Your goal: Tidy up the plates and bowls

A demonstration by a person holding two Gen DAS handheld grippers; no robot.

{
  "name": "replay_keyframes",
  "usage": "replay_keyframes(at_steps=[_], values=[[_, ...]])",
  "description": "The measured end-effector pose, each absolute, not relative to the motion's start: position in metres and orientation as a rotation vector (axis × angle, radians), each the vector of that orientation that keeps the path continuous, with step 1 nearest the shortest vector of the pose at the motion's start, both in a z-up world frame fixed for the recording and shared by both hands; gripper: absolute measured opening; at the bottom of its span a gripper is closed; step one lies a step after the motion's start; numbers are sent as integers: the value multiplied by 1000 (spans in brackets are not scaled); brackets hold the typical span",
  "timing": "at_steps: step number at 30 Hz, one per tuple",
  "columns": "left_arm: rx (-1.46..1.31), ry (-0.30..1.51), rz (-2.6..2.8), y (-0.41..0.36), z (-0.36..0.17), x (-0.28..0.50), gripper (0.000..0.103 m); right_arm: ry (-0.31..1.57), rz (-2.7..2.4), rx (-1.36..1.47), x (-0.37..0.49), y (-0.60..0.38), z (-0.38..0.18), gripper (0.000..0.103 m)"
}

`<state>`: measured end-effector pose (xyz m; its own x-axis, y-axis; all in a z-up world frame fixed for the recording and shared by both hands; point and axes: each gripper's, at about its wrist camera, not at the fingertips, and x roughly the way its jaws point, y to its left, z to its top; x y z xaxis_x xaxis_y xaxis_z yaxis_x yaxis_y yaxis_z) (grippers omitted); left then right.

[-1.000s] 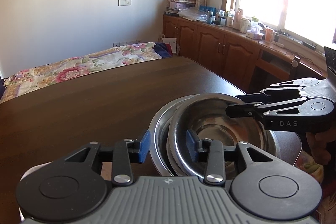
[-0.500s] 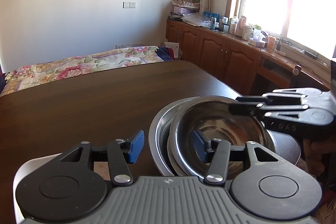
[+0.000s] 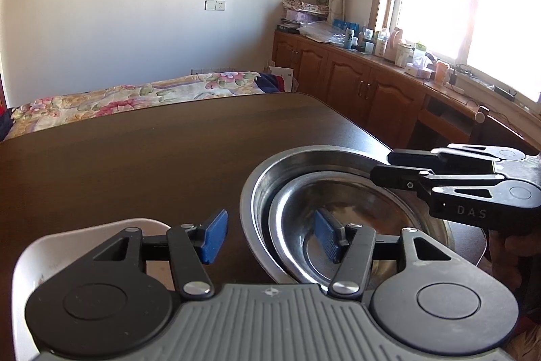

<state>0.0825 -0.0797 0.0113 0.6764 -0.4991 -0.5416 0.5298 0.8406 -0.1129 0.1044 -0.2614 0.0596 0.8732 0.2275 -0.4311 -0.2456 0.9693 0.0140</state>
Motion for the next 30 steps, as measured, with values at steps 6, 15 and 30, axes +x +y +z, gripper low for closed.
replay_keyframes(at_steps=[6, 15, 30], values=[[41, 578, -575, -81, 6, 76, 59, 399, 200, -12, 98, -268, 56, 54], [3, 553, -558, -83, -3, 68, 59, 411, 177, 86, 100, -275, 37, 61], [1, 524, -510, -85, -12, 65, 45, 377, 180, 143, 99, -276, 23, 60]])
